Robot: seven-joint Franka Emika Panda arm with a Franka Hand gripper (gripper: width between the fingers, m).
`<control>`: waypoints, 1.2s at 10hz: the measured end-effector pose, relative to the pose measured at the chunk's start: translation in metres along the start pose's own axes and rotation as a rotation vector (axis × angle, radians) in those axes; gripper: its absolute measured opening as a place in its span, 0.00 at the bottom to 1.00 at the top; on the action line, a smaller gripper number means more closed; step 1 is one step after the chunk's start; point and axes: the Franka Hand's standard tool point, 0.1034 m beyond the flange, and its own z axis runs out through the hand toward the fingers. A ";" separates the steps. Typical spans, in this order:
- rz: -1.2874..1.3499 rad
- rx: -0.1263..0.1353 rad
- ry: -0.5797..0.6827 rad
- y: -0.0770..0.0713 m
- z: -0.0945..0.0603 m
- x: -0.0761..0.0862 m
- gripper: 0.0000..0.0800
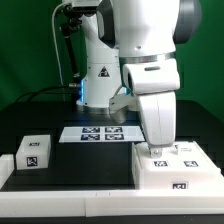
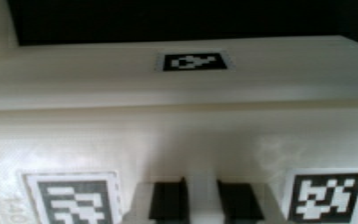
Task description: Assemble cabinet
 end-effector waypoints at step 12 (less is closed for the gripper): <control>0.054 -0.062 -0.020 -0.004 -0.030 -0.006 0.94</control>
Offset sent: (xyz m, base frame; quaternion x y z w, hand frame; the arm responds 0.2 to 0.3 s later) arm 0.0098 0.0047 0.0001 -0.0269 0.0090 -0.0361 0.9989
